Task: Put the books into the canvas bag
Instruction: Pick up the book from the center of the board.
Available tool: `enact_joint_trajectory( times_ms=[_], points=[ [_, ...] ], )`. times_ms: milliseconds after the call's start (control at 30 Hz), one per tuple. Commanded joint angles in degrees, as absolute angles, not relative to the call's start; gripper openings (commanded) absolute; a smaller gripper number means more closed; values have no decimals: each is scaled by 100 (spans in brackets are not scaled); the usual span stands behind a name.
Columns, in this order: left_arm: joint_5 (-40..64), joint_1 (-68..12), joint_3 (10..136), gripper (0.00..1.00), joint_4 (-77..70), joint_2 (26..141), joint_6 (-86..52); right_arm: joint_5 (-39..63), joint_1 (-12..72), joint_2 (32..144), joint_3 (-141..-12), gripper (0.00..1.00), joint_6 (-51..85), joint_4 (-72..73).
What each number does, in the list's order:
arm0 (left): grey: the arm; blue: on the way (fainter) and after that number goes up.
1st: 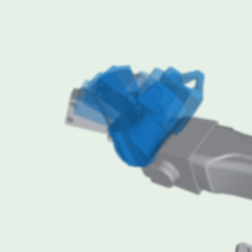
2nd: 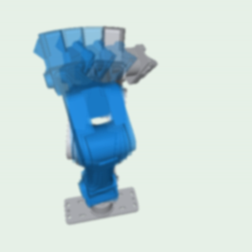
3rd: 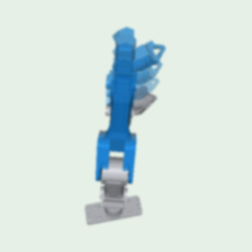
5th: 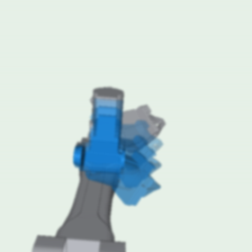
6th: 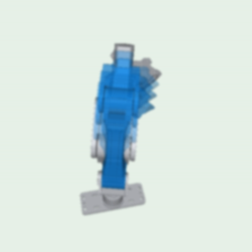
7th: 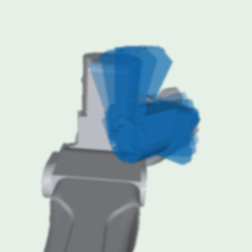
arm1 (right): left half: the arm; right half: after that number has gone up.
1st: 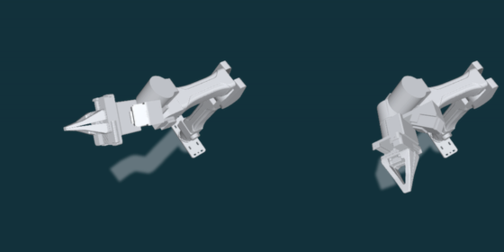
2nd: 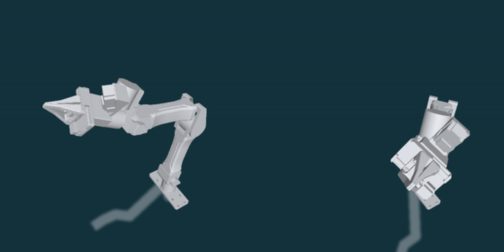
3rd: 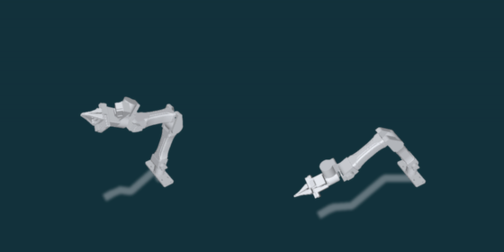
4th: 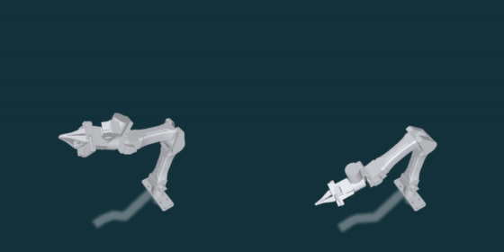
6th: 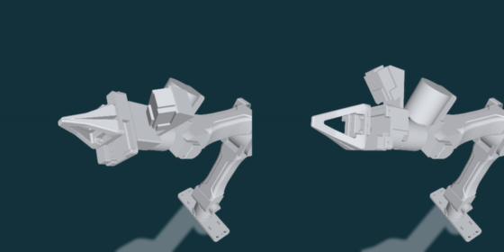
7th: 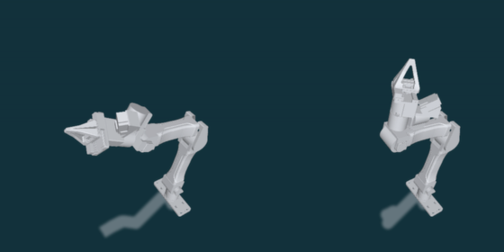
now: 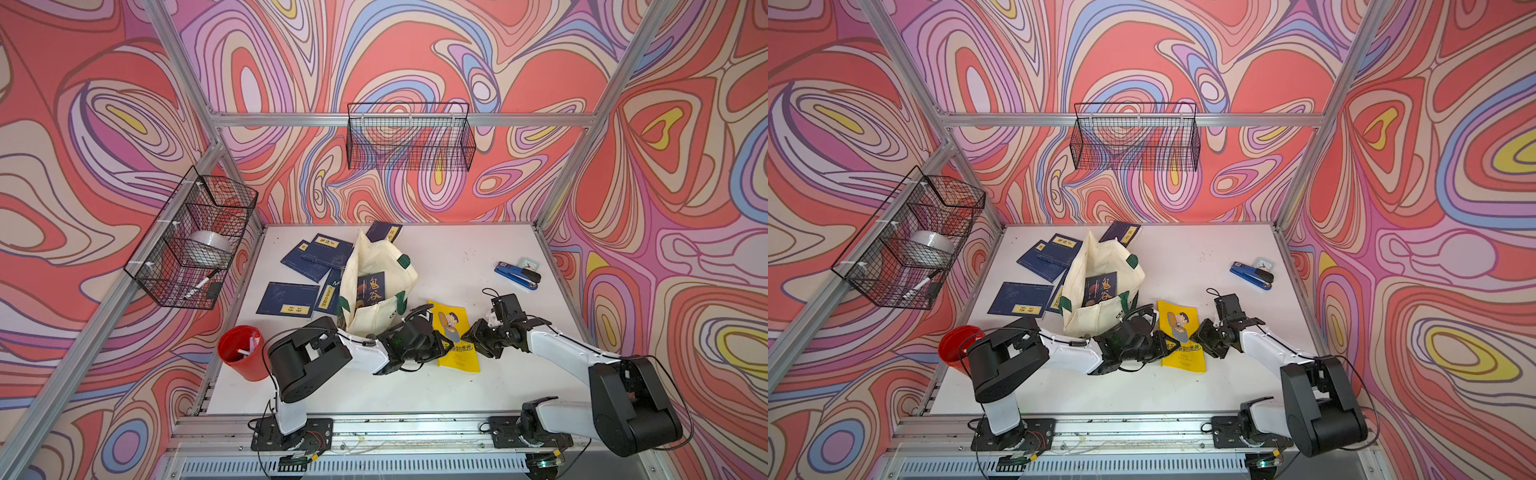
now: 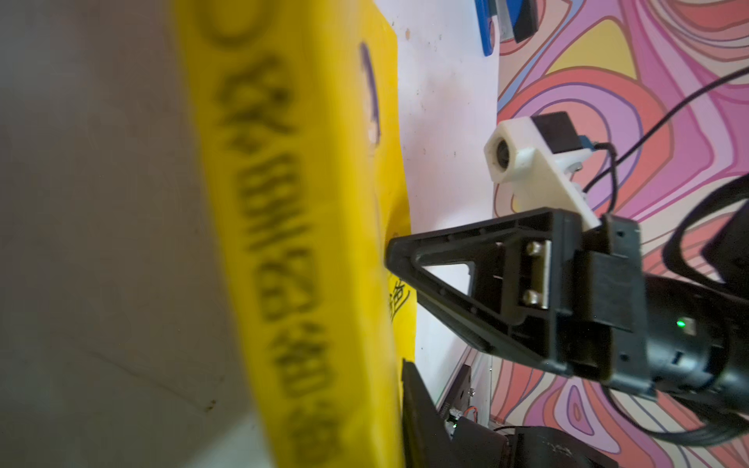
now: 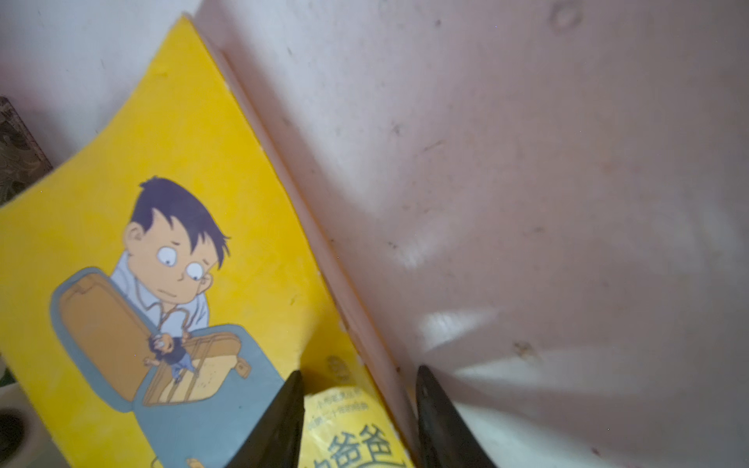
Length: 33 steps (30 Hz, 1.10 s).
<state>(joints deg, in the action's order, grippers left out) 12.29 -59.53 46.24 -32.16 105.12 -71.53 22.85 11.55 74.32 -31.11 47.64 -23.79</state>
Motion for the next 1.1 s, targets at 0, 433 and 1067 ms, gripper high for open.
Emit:
enact_joint_trajectory(
  times_ms=[0, 433, 1067],
  points=[
    [1354, -6020, 4926, 2, -2945, 9849, -6430, 2180, 1212, 6990, -3214, 47, 4683, -2842],
    [1842, -5785, 6851, 0, 834, 7753, -2570, 2245, 1212, 4195, -5470, 65, 2936, -3091],
    [5566, -3331, 7034, 0, -220, 6576, -3431, 4734, 1768, 5218, -5909, 70, 4530, 361]
  ],
)
